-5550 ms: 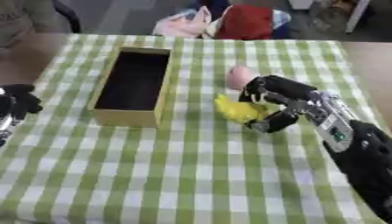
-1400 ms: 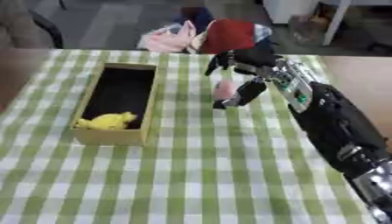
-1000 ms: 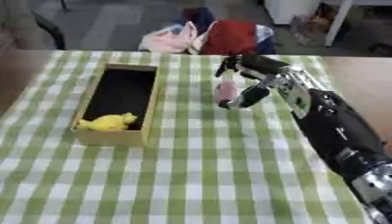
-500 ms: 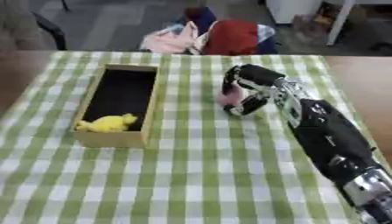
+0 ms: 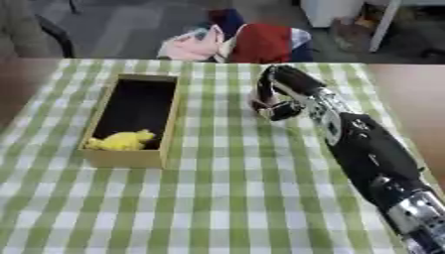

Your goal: Pick up objects on the table and place them in the box.

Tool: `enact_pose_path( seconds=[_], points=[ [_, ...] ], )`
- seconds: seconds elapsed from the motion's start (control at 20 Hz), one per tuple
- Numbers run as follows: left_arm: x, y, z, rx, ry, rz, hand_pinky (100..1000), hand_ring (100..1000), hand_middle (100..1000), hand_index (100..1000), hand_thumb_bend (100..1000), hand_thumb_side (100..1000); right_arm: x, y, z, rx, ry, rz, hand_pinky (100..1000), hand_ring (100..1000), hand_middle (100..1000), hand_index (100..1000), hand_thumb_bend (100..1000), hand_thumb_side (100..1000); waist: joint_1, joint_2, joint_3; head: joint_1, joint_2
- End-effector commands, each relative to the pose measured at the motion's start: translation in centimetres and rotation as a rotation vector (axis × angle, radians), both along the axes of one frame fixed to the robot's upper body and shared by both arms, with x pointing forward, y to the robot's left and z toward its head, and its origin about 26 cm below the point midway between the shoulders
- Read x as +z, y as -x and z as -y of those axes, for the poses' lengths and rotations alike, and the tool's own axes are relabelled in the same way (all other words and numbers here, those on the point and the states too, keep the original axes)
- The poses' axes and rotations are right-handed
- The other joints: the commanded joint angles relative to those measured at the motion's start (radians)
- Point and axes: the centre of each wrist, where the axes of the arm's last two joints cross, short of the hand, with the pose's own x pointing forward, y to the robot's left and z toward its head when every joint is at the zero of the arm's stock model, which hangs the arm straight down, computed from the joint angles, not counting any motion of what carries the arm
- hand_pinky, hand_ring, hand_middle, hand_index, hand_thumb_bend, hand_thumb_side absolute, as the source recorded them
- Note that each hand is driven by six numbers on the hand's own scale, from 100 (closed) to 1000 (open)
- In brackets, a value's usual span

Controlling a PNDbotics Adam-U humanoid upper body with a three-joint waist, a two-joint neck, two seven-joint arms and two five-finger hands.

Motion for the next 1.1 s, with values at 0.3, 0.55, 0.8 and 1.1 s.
enact_pose_path(
  seconds=[0.3, 0.55, 0.8, 1.1],
  points=[
    [1.0, 0.2, -0.1, -0.017, -0.011, 0.034, 674, 625, 614, 804, 145, 547, 6.0, -0.6, -3.8, 0.142, -0.126, 0.113, 411, 530, 288, 376, 101, 100, -0.008, -0.031, 0.019, -0.007, -0.004],
    [1.3, 0.2, 0.2, -0.039, -0.003, 0.040, 672, 625, 614, 804, 154, 545, 7.2, -1.3, -7.7, 0.247, -0.145, 0.074, 423, 542, 299, 388, 100, 100, -0.012, -0.035, 0.047, -0.019, -0.002],
    [1.3, 0.1, 0.5, -0.057, 0.015, 0.039, 669, 623, 612, 802, 164, 546, 6.0, -2.0, -11.0, 0.322, -0.103, 0.005, 435, 553, 312, 400, 100, 100, -0.010, -0.032, 0.070, -0.030, -0.002],
    [1.3, 0.0, 0.8, -0.067, 0.032, 0.036, 666, 622, 609, 798, 161, 548, 3.2, -2.4, -13.7, 0.377, -0.011, -0.047, 464, 572, 347, 442, 131, 100, -0.004, -0.025, 0.085, -0.039, 0.000]
  ],
)
